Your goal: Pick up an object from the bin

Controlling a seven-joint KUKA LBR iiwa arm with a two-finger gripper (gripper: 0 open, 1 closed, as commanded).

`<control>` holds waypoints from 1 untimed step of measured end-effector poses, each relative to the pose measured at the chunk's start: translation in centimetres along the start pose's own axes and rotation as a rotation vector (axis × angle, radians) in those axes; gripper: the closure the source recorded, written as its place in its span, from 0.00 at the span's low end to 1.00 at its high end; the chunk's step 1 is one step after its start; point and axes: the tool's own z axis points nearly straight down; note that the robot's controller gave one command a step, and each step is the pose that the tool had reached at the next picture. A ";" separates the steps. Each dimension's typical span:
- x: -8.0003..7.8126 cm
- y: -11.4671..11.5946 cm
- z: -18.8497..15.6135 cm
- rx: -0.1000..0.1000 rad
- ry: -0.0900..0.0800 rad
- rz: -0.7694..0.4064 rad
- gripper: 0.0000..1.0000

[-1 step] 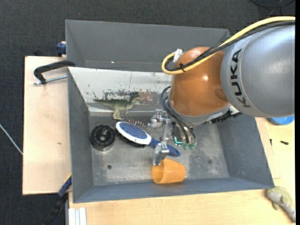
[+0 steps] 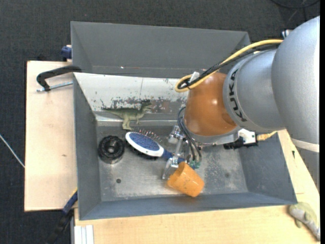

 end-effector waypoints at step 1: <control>-1.9 -1.6 -0.2 -0.003 -0.002 0.130 0.00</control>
Offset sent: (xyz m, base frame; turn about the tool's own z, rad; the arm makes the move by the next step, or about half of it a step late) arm 0.0130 -0.0230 -0.0010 0.1339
